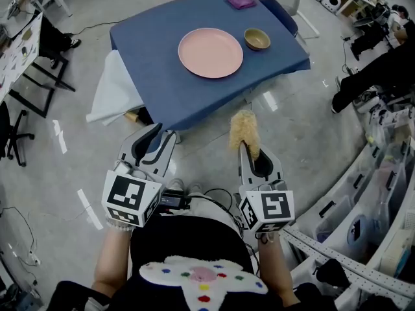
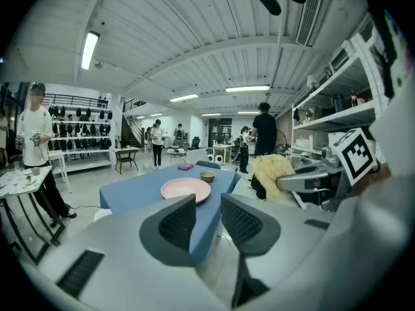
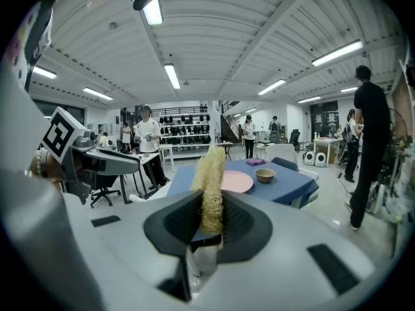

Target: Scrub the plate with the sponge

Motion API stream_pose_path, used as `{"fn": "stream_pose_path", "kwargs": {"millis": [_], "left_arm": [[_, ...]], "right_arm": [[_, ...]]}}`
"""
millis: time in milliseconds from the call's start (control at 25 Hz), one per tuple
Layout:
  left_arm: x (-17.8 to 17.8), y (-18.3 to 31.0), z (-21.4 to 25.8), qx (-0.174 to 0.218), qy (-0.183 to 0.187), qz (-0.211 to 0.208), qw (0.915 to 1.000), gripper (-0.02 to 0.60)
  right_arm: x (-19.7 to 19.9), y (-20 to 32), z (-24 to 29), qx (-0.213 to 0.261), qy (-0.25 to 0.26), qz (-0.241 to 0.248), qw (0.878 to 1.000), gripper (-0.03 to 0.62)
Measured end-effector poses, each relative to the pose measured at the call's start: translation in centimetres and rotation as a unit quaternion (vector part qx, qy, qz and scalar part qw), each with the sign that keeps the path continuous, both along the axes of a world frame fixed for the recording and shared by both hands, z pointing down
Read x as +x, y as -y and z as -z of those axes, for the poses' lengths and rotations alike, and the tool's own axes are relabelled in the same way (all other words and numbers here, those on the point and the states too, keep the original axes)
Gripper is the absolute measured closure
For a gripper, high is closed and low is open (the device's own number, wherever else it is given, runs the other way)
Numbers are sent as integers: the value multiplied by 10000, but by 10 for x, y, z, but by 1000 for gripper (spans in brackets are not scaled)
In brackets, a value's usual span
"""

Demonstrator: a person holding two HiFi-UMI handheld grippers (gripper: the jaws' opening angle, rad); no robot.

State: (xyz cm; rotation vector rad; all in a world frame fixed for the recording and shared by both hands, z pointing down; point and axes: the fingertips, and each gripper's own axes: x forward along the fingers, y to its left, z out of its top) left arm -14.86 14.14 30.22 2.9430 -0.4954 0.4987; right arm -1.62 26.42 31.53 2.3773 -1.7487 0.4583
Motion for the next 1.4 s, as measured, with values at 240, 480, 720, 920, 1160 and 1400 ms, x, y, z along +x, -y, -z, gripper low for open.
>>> {"fn": "stream_pose_path", "kwargs": {"millis": [240, 480, 720, 920, 1160, 1400], "left_arm": [[5, -14, 3, 34, -33, 167, 9998, 462], [18, -29, 3, 60, -57, 124, 9999, 462], [33, -23, 5, 143, -54, 75, 9999, 463], [47, -2, 3, 147, -81, 63, 9998, 463], [74, 32, -8, 32, -59, 78, 9999, 463], [101, 75, -26, -262, 35, 162, 9995, 463]], "right_arm": [[11, -17, 6, 104, -110, 49, 9999, 537], [20, -32, 6, 197, -121, -8, 9997, 537], [31, -33, -2, 224, -19, -114, 9997, 537], [42, -21, -5, 217, -41, -163, 9996, 537], [68, 8, -7, 142, -92, -195, 9997, 537], [94, 46, -13, 8, -22, -203, 9998, 537]]}}
